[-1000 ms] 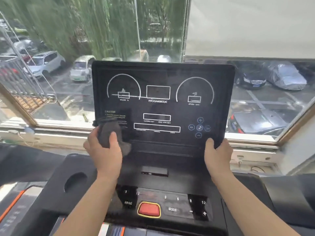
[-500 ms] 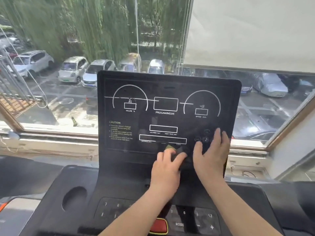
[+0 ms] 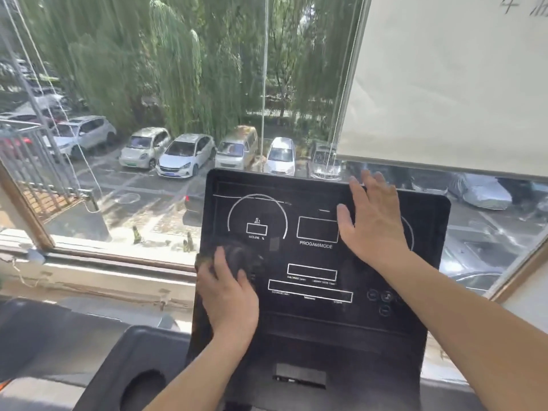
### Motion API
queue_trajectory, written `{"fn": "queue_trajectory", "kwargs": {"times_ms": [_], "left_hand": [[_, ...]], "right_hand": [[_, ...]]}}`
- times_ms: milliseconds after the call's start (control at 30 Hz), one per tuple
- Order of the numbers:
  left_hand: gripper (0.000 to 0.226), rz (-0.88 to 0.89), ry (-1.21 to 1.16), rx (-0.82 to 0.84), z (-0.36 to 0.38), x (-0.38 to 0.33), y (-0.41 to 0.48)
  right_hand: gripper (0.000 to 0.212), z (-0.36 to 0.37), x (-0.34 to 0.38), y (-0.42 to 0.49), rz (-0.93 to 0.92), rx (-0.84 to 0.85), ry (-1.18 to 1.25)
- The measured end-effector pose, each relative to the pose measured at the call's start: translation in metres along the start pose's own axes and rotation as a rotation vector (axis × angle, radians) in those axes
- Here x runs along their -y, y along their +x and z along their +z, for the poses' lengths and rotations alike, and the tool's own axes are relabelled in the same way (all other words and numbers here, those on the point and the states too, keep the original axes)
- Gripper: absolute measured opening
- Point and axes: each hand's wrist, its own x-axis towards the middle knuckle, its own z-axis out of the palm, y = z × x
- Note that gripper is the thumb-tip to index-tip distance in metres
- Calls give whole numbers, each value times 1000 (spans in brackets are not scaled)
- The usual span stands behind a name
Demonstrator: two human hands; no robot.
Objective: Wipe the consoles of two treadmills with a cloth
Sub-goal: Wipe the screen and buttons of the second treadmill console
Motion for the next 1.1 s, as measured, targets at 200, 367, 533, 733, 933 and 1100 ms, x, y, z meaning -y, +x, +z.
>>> {"fn": "queue_trajectory", "kwargs": {"times_ms": [200, 367, 533, 733, 933, 1100], "left_hand": [[57, 470, 74, 45, -7, -28, 74], [57, 181, 6, -118, 21, -107, 87], [75, 495, 32, 80, 84, -184, 9], [74, 1085, 14, 458, 127, -209, -74], [62, 1076, 58, 192, 95, -156, -15], [57, 471, 70, -78, 39, -76, 49]], "right_hand": [[56, -8, -22, -5, 17, -59, 58], [61, -27, -63, -25, 384, -107, 172], [44, -28, -96, -36, 630, -83, 598], [47, -44, -111, -44, 819, -173, 869], [47, -39, -98, -52, 667, -208, 696], [54, -17, -79, -54, 720, -193, 711]]}}
